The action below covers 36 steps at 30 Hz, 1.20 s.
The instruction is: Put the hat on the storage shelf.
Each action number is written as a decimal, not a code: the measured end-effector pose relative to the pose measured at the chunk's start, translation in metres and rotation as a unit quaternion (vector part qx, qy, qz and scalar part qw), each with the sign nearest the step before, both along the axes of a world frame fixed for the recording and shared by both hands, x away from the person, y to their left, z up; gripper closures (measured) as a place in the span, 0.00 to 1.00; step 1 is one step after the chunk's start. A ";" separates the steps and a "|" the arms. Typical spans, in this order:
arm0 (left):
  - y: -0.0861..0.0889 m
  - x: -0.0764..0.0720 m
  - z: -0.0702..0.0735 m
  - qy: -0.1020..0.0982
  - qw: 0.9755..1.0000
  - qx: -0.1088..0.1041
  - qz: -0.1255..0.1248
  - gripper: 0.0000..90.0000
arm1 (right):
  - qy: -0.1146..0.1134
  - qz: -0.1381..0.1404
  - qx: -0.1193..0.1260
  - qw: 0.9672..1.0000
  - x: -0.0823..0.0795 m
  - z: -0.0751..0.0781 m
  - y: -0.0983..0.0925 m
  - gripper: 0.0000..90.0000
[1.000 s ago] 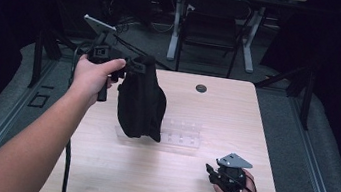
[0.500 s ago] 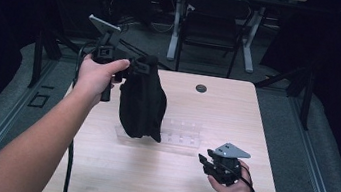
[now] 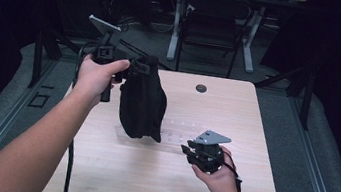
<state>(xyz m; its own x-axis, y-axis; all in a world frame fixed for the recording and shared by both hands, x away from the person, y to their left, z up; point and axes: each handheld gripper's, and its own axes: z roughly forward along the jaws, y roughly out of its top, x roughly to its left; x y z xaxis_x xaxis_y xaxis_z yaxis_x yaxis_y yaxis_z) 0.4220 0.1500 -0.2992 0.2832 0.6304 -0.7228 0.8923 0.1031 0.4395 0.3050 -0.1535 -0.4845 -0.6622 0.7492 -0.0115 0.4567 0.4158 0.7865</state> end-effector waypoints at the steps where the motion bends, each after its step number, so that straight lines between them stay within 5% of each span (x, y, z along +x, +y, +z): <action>1: 0.000 0.000 0.000 0.000 1.000 0.000 0.000 0.94 | -0.001 0.004 0.003 1.000 0.001 0.000 0.004 0.79; 36: -0.008 0.000 0.000 -0.003 1.000 0.000 -0.004 0.93 | -0.012 0.086 -0.001 0.996 0.006 0.024 0.073 0.85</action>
